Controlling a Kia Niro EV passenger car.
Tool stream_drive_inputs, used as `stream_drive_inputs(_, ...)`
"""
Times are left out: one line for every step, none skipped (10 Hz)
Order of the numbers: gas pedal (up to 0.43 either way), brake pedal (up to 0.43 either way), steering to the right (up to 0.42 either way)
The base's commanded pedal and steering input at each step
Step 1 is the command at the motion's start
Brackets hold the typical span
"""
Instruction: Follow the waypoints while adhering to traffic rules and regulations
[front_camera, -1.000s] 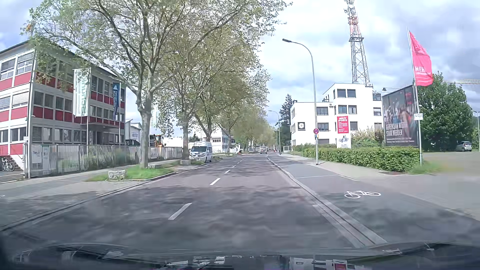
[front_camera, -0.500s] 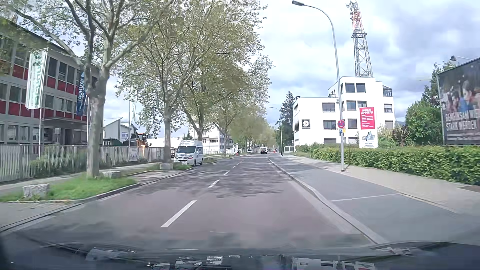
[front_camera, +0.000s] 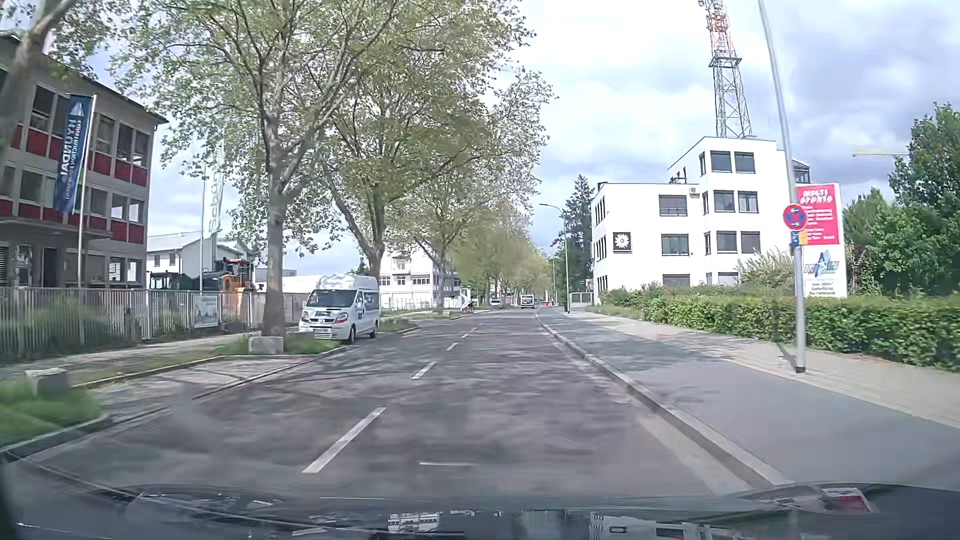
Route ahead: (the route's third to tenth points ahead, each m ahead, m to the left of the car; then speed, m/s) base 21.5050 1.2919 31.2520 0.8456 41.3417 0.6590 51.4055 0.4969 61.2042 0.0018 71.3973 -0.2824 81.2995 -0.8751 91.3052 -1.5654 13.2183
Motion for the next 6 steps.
stream_drive_inputs(0.079, 0.000, 0.004)
stream_drive_inputs(0.079, 0.000, 0.004)
stream_drive_inputs(0.079, 0.000, 0.004)
stream_drive_inputs(0.079, 0.000, 0.004)
stream_drive_inputs(0.079, 0.000, 0.003)
stream_drive_inputs(0.079, 0.000, 0.003)
